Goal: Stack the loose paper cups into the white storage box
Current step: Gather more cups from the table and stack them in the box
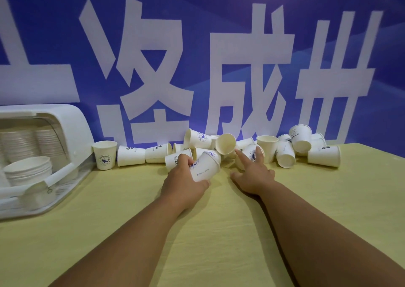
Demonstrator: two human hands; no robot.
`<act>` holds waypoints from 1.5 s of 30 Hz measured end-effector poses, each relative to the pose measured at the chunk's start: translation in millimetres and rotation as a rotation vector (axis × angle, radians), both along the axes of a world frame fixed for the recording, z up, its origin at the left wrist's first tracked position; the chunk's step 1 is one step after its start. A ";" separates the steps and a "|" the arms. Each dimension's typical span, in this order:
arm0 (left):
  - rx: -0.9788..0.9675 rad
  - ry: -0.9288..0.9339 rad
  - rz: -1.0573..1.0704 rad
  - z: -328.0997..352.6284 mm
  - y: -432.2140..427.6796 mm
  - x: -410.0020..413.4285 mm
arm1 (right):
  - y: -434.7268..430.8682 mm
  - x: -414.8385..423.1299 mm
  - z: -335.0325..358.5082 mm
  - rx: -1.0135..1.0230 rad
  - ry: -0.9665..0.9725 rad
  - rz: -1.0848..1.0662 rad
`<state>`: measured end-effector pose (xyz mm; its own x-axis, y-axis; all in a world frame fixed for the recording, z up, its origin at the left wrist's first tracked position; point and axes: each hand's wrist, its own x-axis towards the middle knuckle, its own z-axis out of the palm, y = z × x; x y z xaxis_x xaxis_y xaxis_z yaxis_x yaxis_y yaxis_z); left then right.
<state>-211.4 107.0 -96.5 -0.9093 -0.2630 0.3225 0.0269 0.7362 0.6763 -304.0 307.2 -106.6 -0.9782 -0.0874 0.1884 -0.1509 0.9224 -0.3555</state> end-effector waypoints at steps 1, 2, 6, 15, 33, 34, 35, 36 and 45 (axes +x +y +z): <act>0.011 0.003 -0.002 -0.2 -0.1 0.2 | 0.0 -0.8 -1.7 0.016 0.002 -0.009; 0.022 0.006 -0.004 -0.4 0.0 0.3 | -0.2 -2.4 -2.8 0.030 0.006 -0.014; 0.072 0.012 -0.004 -3.0 -1.4 -0.8 | -2.7 -9.2 0.2 0.031 -0.001 -0.049; 0.149 0.039 0.011 -4.4 -13.4 -7.9 | 0.4 -18.9 -0.8 -0.351 0.249 -0.229; 0.410 0.170 0.127 27.9 -68.2 45.0 | -81.4 43.4 56.4 -1.483 -0.179 0.132; 0.406 0.180 0.141 30.0 -77.4 50.3 | -89.6 47.3 58.8 -1.516 -0.220 0.180; 0.401 0.189 0.153 31.8 -86.5 55.8 | -98.9 52.4 61.7 -1.536 -0.249 0.223; 0.396 0.198 0.161 32.7 -95.7 61.3 | -109.4 55.8 63.1 -1.527 -0.270 0.258; 0.236 0.435 0.248 64.4 -193.2 108.0 | -230.2 86.0 66.1 -1.466 -0.328 0.411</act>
